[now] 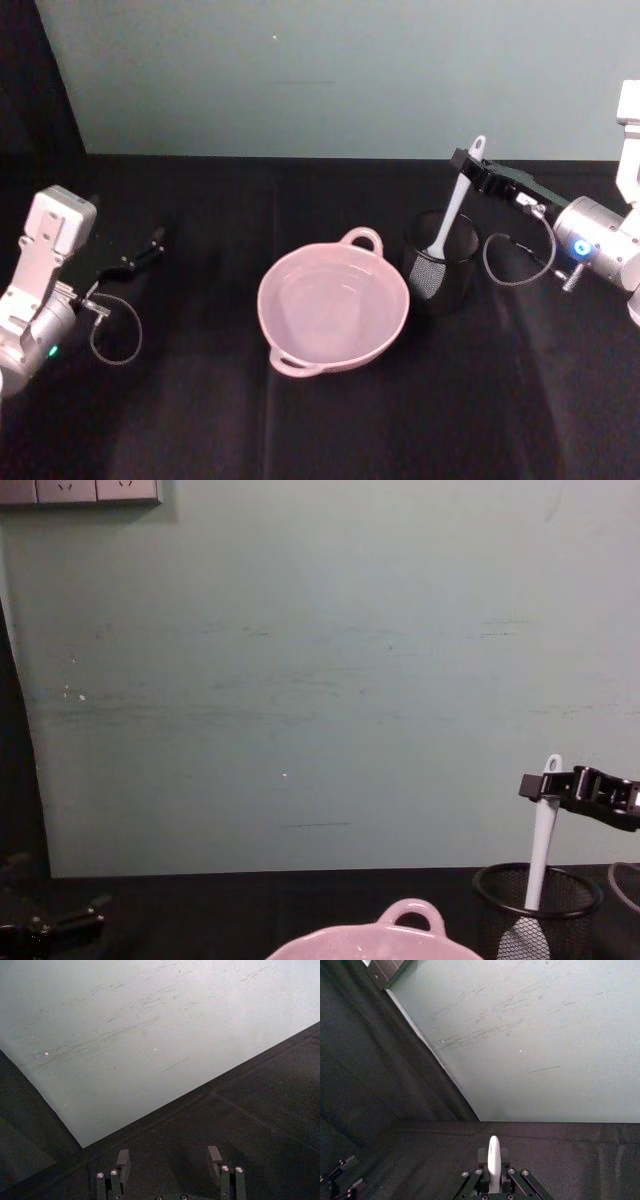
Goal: Use the one hand to pick up the spoon and stir the clear water in the bowl.
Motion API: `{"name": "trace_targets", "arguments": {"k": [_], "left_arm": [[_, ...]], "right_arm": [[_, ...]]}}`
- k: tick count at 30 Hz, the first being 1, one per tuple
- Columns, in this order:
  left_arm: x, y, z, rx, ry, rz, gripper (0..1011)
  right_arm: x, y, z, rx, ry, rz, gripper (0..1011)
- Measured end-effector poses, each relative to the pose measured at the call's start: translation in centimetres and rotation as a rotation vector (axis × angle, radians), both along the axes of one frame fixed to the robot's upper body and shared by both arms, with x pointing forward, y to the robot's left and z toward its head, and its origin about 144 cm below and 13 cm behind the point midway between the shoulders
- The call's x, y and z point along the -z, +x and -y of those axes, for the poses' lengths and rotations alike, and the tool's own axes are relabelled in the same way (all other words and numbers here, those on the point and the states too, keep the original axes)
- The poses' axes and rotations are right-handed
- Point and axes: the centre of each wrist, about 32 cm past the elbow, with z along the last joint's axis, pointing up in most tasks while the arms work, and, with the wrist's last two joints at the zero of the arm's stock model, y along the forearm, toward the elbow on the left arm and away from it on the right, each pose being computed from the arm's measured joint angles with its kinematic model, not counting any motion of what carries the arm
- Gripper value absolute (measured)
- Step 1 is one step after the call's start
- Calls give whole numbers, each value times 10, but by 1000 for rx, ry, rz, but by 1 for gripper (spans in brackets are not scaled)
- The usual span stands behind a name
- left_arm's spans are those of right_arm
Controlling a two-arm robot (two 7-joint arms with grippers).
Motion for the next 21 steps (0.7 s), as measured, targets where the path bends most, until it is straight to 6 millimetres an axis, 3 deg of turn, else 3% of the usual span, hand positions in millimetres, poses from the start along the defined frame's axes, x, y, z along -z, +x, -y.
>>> {"name": "trace_targets", "arguments": {"k": [10, 21], "left_arm": [[0, 0, 0, 0, 0, 0, 1011], [0, 0, 0, 0, 0, 0, 1011]], "right_arm": [[-19, -12, -5, -28, -148, 162, 120], [-76, -30, -7, -78, -246, 374, 120]]}}
